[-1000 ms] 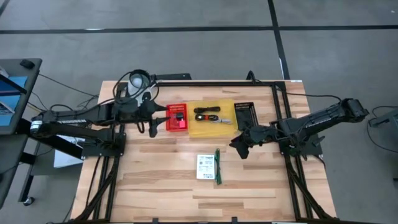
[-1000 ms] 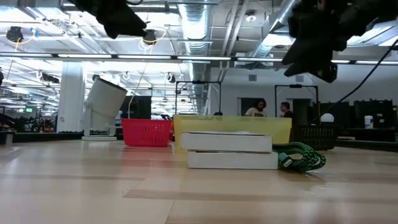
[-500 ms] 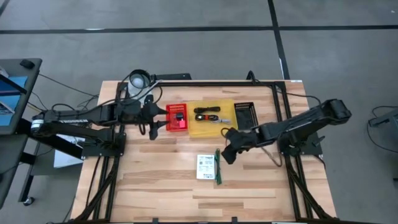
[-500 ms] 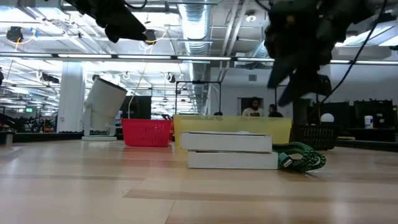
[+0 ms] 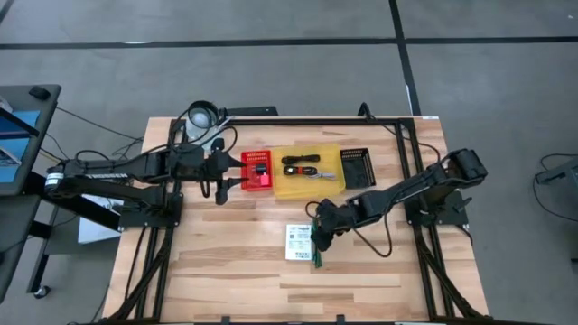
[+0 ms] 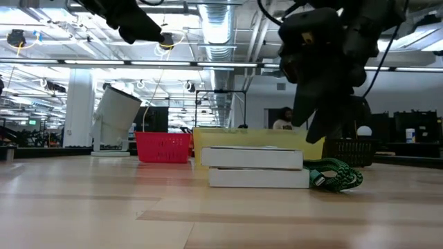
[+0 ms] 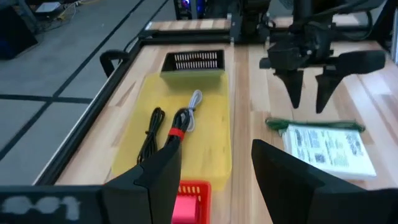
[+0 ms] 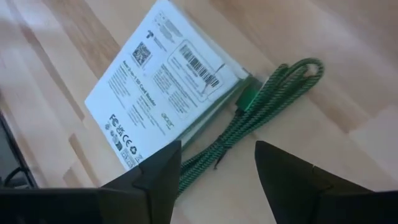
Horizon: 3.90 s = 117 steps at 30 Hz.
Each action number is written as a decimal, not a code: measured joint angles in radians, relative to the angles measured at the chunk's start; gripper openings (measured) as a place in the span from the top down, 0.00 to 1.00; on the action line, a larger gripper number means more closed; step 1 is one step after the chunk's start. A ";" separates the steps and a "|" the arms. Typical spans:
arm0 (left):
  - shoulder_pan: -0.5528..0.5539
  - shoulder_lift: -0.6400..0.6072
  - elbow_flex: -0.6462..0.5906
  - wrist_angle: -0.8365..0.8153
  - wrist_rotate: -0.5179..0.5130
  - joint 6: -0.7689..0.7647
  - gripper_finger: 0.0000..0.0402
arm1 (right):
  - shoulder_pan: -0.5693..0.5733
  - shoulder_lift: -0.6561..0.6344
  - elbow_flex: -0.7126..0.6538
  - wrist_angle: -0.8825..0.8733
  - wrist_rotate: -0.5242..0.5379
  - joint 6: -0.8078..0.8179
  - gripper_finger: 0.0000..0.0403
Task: Pick and place items into bin
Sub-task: Put the green charger cable into the yellow bin
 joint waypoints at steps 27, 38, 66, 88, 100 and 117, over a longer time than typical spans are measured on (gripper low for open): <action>0.000 0.000 0.000 -0.011 0.000 0.035 0.53 | -0.005 0.091 0.048 -0.065 -0.016 0.040 0.49; 0.000 0.000 0.000 -0.016 0.000 0.034 0.53 | -0.016 0.091 0.048 -0.069 0.007 0.038 0.49; 0.000 0.000 0.000 -0.015 0.000 0.031 0.53 | -0.014 0.092 0.047 -0.056 0.033 0.063 0.49; 0.000 0.000 0.000 -0.022 0.000 0.031 0.53 | 0.004 0.092 0.047 -0.057 0.033 0.089 0.49; 0.000 0.000 0.000 -0.021 0.000 0.031 0.53 | 0.005 0.116 0.047 -0.046 0.036 0.091 0.49; 0.000 0.000 0.000 -0.022 0.000 0.031 0.53 | -0.016 0.160 0.048 -0.019 -0.024 0.062 0.54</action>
